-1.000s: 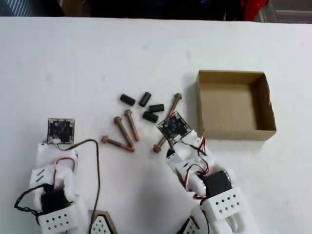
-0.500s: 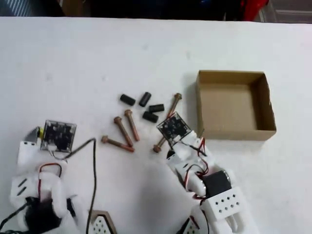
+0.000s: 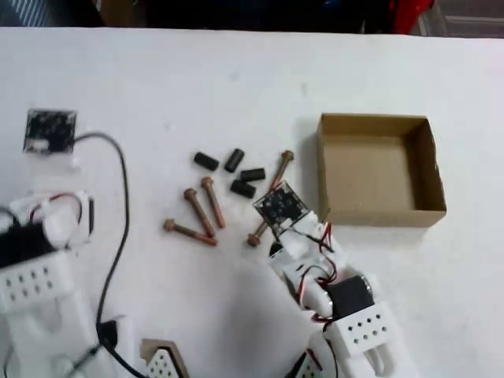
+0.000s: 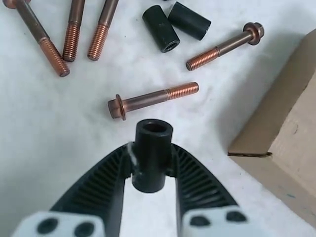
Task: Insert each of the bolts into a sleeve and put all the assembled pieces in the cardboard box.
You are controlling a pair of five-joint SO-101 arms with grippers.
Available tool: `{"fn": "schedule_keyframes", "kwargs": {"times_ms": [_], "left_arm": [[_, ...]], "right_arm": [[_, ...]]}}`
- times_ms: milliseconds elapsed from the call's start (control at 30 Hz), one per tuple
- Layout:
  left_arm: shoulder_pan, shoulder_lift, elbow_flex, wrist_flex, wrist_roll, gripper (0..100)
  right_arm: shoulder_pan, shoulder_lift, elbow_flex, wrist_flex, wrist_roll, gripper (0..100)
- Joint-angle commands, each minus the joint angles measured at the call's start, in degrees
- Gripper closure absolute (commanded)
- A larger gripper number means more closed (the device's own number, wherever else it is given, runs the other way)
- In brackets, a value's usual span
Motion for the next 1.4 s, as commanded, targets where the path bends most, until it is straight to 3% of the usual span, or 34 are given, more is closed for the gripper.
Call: {"fn": "schedule_keyframes", "kwargs": {"times_ms": [0,267,500,833,1067,1367], "left_arm": [[7.8,10.2,-11.9,9.5,1.5,98],[19.8,35.0,-30.9,21.5,20.3,98],[24.8,50.9,-32.3,21.7,38.2,98],[26.2,59.9,-32.4,21.5,57.6,98],[26.2,66.4,-38.8,21.4,66.5,98],[31.2,73.5,-42.6,21.4,70.8,98]], "right_arm": [[0.8,-1.0,-0.6,-1.5,-0.5,98.1],[0.8,-1.0,0.0,-1.9,-0.4,98.1],[2.3,-1.0,2.5,-6.3,-0.3,98.1],[4.9,-1.0,2.7,-7.6,-0.6,98.1],[4.9,-1.0,2.7,-7.6,-0.6,98.1],[4.9,-1.0,2.7,-7.6,-0.4,98.1]]}}
